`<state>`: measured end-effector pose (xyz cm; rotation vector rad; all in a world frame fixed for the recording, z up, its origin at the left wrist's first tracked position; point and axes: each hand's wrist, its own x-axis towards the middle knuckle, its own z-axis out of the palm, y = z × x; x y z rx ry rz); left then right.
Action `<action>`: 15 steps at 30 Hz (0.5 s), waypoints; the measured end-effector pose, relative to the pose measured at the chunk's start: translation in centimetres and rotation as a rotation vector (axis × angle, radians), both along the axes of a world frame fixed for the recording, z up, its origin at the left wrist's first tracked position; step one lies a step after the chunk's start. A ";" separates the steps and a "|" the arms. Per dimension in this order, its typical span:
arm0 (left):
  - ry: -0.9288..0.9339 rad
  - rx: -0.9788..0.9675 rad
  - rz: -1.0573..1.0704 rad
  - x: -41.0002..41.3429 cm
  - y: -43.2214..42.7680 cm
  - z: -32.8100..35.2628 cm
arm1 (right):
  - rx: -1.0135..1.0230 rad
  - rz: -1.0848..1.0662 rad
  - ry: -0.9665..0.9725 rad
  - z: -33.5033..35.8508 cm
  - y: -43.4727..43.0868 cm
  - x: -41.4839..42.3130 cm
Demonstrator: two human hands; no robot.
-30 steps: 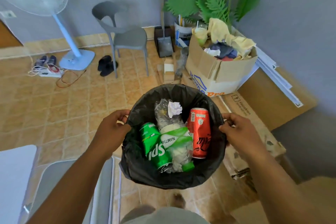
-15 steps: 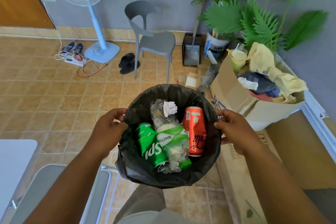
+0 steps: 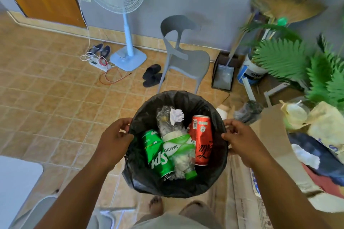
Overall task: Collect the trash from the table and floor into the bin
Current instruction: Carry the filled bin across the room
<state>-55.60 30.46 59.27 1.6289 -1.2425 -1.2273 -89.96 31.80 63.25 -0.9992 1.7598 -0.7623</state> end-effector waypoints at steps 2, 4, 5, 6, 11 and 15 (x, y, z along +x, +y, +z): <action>0.008 -0.001 0.038 0.8 -2.2 0.1 | -0.005 0.043 0.008 -0.1 -3.5 0.8; -0.002 -0.002 0.076 1.7 -4.2 -0.1 | -0.015 0.091 0.024 -0.1 -7.2 1.6; -0.008 0.000 0.102 2.1 -5.3 -0.3 | -0.019 0.119 0.028 -0.2 -9.2 2.0; -0.011 0.002 0.132 2.5 -6.3 -0.4 | -0.023 0.149 0.029 -0.4 -11.2 2.5; -0.036 0.018 0.306 4.1 -10.9 -0.8 | -0.053 0.337 0.049 -1.7 -21.5 5.1; -0.045 0.031 0.475 5.4 -13.0 -0.4 | -0.098 0.513 0.060 -1.4 -29.0 7.8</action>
